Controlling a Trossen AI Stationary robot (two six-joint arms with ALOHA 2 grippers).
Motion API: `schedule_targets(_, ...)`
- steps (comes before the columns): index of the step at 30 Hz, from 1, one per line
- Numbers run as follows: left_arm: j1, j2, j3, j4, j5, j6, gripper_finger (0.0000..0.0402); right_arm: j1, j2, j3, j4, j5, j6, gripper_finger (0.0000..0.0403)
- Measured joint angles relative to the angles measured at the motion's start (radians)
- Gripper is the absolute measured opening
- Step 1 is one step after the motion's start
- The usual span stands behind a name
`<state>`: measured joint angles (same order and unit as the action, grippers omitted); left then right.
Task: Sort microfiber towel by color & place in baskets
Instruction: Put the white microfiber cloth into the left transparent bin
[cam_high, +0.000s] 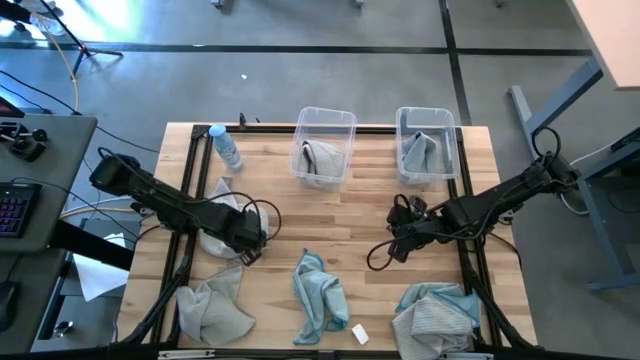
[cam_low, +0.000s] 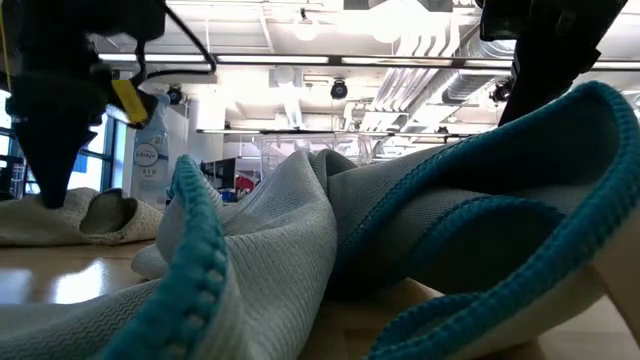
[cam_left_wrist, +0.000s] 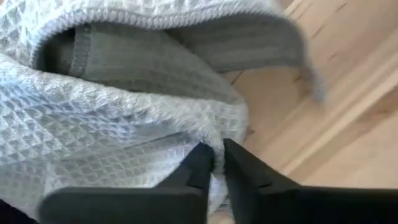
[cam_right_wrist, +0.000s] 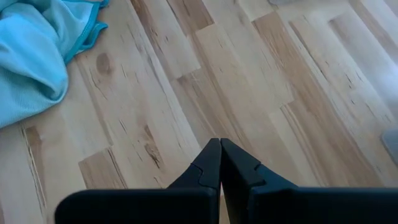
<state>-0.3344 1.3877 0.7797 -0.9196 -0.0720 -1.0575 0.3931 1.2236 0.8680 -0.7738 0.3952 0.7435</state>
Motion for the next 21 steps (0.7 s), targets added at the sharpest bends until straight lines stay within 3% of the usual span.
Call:
schedule_targets(6,0.000,-0.103,0.069,-0.027,-0.067,-0.022,0.0003,0.000,0.000,0.000,-0.044,0.000,-0.054,0.0000)
schedule_targets(9,-0.004,-0.158,0.141,-0.065,-0.130,0.000,0.0001,0.000,0.000,0.000,-0.059,0.027,0.012,0.0000)
schedule_targets(17,-0.035,-0.173,0.459,-0.292,-0.358,0.051,0.0001,0.007,0.000,0.000,0.000,0.009,-0.147,0.0000)
schedule_targets(21,-0.041,-0.144,0.597,-0.326,-0.440,0.107,0.0000,0.007,-0.021,-0.039,0.090,-0.017,-0.185,0.0000)
